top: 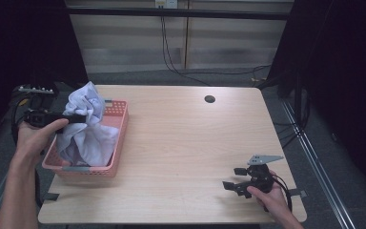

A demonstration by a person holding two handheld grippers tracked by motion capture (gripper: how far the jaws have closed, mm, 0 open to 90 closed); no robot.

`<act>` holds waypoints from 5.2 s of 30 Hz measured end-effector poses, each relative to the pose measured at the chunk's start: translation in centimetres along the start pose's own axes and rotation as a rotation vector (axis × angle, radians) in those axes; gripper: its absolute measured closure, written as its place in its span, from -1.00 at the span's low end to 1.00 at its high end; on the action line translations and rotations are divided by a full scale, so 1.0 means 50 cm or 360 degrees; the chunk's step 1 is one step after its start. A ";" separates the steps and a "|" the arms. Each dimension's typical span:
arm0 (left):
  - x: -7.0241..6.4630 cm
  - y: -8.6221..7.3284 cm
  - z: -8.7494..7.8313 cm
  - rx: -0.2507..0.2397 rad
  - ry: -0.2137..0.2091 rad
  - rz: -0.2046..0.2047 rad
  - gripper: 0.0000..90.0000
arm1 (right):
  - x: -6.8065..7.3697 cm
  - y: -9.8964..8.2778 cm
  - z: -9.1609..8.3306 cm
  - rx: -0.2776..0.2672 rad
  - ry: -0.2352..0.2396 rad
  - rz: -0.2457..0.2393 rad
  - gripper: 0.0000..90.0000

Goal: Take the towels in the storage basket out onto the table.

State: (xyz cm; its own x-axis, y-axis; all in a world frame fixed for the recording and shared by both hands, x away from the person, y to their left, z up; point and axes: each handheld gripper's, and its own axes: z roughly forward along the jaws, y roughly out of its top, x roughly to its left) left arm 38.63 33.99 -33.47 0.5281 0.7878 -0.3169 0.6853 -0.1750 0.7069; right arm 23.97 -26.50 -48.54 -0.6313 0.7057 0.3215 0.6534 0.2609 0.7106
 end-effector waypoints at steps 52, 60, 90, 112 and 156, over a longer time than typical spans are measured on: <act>-0.149 0.186 -0.155 -0.0297 0.0031 0.0241 0.28 | 0.005 0.003 -0.006 -0.0035 0.0003 -0.0032 -0.65; -0.178 0.203 -0.169 -0.0344 0.0021 0.0253 0.28 | 0.003 0.002 -0.007 -0.0040 -0.0007 -0.0023 -0.67; -0.436 0.238 0.041 -0.0173 -0.0363 0.0617 0.26 | -0.001 0.000 -0.013 -0.0040 -0.0009 -0.0030 -0.67; -0.497 -0.028 0.330 0.0096 -0.0657 0.0528 0.20 | -0.004 -0.002 -0.026 -0.0087 -0.0028 -0.0028 -0.67; -0.469 -0.220 0.349 0.0159 -0.0812 0.0624 0.23 | 0.066 -0.002 0.022 0.0055 0.0163 -0.0205 0.20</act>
State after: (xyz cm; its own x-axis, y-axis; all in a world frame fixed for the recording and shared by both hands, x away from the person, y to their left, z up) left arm 27.46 7.13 -44.86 0.9035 0.2792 -0.3253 0.4237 -0.4659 0.7768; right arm 22.28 -23.44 -48.25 -0.7487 0.5949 0.2926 0.5775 0.3686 0.7285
